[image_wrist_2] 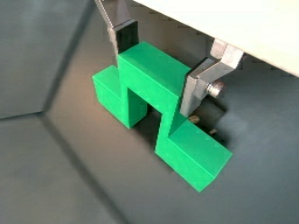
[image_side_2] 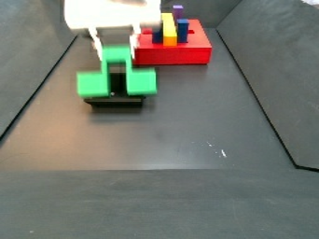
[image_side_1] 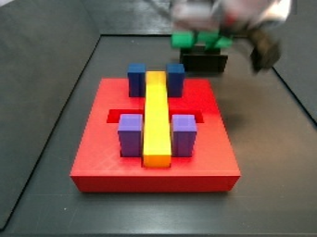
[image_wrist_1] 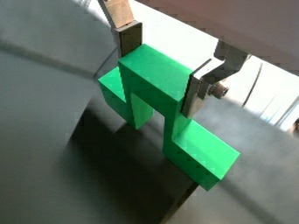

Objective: Pick up the green object. Move up. Place the green object on the fixture. Regrasp the green object. Move to above the board. Insert the green object.
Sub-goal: Move to above the board.

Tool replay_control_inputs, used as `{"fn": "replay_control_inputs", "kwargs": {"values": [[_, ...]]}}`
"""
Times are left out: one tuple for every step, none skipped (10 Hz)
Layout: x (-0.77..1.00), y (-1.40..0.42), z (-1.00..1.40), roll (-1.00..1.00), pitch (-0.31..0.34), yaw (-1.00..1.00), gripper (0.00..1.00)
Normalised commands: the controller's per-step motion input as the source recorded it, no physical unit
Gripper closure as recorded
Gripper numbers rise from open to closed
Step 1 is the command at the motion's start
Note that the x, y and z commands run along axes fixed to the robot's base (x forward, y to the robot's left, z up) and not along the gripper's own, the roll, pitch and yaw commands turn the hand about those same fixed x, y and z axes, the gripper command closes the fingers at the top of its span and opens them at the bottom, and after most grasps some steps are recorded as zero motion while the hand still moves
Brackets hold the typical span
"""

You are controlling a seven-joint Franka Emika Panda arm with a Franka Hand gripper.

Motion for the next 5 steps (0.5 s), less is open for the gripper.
{"fn": "replay_control_inputs", "kwargs": {"values": [[-0.04,-0.04,1.40,-0.05,-0.028,-0.02,1.00],[-0.06,-0.03,1.40,-0.04,-0.031,-0.01,1.00],[-0.03,-0.04,1.40,-0.02,0.013,-0.02,1.00],[-0.03,-0.05,1.40,0.00,0.030,-0.03,1.00],[-0.03,-0.05,1.40,-0.02,0.048,-0.02,1.00]]}}
